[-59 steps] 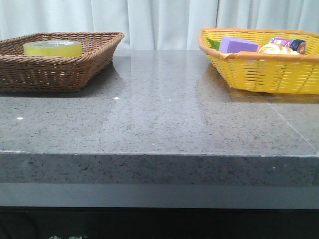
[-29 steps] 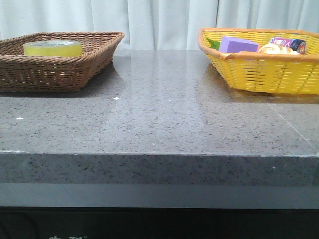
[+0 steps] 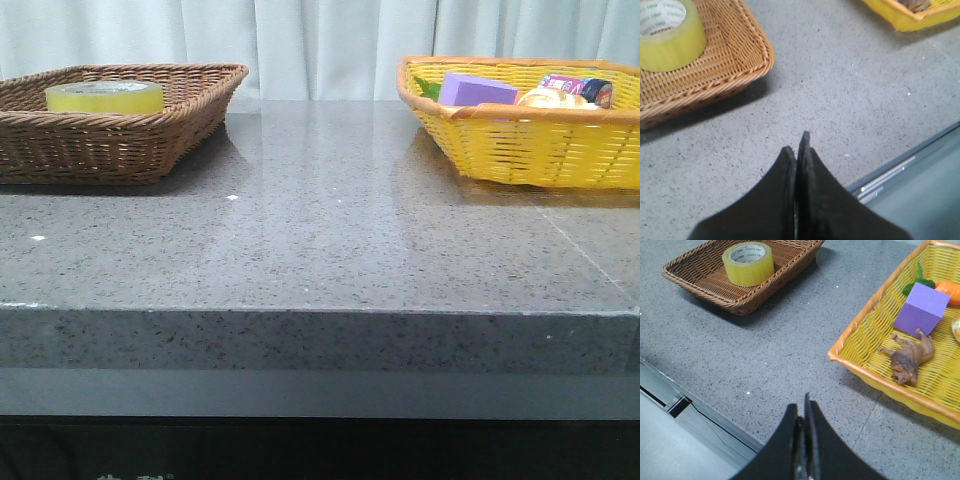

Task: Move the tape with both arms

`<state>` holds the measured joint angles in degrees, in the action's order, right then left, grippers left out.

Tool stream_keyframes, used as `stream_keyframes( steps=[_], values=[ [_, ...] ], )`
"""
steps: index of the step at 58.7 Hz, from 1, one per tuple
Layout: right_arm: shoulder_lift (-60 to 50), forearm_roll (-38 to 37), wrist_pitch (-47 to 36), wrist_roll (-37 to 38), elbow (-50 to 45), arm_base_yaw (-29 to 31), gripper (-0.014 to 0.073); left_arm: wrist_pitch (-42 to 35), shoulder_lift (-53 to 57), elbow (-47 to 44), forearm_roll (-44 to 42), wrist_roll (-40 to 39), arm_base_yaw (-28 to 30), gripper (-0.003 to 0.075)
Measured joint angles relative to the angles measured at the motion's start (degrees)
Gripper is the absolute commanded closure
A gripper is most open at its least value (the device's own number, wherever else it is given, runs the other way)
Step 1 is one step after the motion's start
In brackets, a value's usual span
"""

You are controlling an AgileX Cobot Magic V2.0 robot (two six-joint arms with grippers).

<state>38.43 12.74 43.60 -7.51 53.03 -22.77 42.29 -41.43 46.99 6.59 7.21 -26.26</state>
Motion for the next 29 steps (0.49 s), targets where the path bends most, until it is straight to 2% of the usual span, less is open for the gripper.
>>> stream_keyframes(
  steps=[11, 24, 29],
  values=[
    [0.0, 0.0, 0.0, 0.0, 0.0, 0.0, 0.0662, -8.0, 10.1, -7.7, -0.6, 0.0, 6.3, 0.074],
    [0.0, 0.0, 0.0, 0.0, 0.0, 0.0, 0.0662, -22.3, 22.3, -24.5, 0.0, 0.0, 15.1, 0.074],
    [0.0, 0.0, 0.0, 0.0, 0.0, 0.0, 0.0662, -25.7, 27.2, -30.5, 1.3, 0.0, 17.8, 0.074]
  ],
)
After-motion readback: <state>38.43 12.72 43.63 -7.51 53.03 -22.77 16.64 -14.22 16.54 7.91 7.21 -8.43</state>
